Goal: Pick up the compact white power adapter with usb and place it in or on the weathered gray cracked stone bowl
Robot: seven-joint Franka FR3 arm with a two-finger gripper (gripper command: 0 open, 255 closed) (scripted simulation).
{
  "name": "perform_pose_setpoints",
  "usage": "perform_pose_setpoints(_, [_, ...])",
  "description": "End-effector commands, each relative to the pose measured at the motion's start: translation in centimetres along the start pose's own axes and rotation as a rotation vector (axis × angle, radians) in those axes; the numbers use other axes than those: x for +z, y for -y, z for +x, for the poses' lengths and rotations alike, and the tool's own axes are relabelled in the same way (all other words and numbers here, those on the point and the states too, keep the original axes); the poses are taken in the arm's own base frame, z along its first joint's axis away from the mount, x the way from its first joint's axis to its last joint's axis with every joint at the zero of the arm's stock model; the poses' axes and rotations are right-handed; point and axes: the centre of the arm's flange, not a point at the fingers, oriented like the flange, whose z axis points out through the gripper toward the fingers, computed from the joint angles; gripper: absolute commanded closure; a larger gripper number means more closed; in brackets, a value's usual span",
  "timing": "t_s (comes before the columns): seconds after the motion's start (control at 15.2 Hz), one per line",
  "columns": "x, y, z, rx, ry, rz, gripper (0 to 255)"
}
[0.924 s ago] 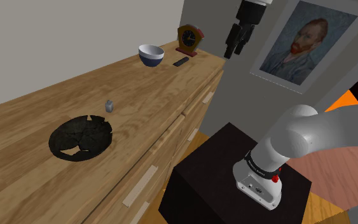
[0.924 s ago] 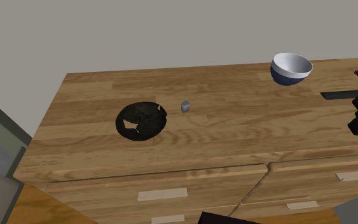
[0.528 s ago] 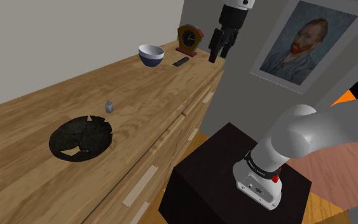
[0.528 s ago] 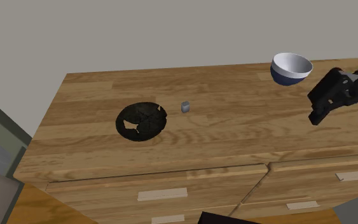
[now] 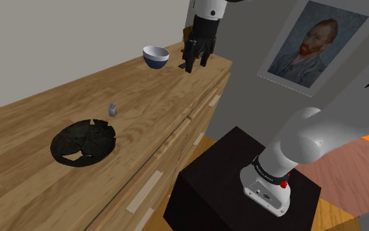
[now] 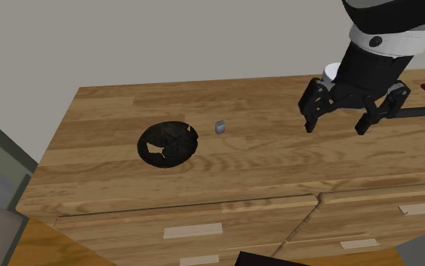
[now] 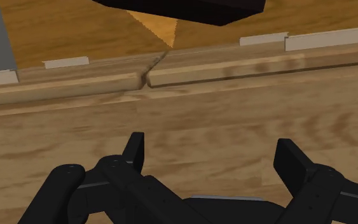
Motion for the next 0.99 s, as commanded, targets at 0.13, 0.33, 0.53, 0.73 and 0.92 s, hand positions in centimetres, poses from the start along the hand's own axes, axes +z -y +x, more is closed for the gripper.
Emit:
perform_pose_setpoints(0.13, [2.3, 3.9, 3.3, -0.007, 0.009, -0.011, 0])
perform_pose_setpoints(0.33, [3.9, 6.6, 5.9, -0.013, 0.015, -0.021, 0])
perform_pose_setpoints(0.53, [5.6, 9.4, 8.4, -0.018, 0.022, -0.030, 0])
perform_pose_setpoints(0.73, [7.4, 12.2, 10.9, -0.024, 0.029, -0.039, 0])
perform_pose_setpoints(0.92, [9.1, 14.9, 13.4, -0.029, 0.036, -0.048, 0])
